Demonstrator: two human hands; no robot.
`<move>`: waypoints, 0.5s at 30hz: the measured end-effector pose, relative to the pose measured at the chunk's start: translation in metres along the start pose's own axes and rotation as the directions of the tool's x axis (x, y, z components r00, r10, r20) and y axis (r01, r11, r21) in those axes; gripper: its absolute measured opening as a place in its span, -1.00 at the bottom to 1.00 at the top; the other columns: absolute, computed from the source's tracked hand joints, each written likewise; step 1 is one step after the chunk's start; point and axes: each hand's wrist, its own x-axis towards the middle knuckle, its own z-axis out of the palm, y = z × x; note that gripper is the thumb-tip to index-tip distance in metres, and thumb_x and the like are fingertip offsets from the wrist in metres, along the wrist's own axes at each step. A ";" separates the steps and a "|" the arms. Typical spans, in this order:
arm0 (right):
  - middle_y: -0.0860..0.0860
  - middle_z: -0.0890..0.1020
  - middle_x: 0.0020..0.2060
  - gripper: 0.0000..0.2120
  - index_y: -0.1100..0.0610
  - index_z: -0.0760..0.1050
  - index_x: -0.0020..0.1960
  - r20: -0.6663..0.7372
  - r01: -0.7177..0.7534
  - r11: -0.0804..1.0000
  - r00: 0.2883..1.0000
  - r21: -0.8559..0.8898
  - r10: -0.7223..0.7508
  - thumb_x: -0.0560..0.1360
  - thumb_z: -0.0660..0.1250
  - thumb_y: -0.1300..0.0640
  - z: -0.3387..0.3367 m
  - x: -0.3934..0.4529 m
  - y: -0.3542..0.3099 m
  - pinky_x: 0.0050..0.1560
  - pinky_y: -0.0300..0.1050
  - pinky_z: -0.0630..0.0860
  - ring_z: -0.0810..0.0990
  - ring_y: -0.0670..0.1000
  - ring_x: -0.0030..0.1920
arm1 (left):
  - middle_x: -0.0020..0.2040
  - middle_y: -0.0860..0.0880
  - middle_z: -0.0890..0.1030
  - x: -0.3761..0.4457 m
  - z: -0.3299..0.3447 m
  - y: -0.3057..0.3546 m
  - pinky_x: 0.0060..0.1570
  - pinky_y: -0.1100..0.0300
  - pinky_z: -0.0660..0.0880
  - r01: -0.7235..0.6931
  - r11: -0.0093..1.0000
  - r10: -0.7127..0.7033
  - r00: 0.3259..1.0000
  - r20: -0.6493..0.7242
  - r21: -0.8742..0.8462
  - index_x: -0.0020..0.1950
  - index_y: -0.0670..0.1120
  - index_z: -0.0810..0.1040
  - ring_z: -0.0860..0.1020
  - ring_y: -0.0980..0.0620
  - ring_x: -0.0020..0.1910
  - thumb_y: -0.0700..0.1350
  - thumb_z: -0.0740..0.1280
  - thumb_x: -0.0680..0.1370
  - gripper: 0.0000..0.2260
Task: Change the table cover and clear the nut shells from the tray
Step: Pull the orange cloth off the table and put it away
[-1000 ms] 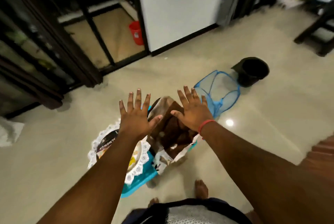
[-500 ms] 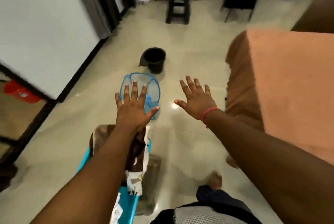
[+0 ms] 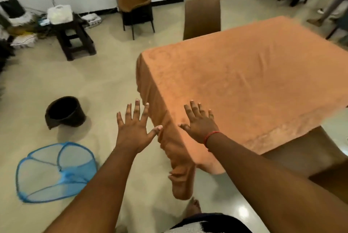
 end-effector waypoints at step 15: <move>0.01 -0.18 0.60 -0.21 -0.07 -0.20 0.60 0.183 -0.557 0.820 0.826 0.132 0.533 0.53 -0.05 -0.42 0.026 0.031 0.151 0.49 0.36 -0.08 -0.15 0.20 0.59 | 0.63 -0.07 -0.14 0.217 0.047 0.130 0.46 -0.34 -0.04 -0.456 0.888 0.426 0.867 0.258 0.066 0.62 0.10 -0.14 -0.06 -0.19 0.60 0.53 -0.24 0.44 -0.15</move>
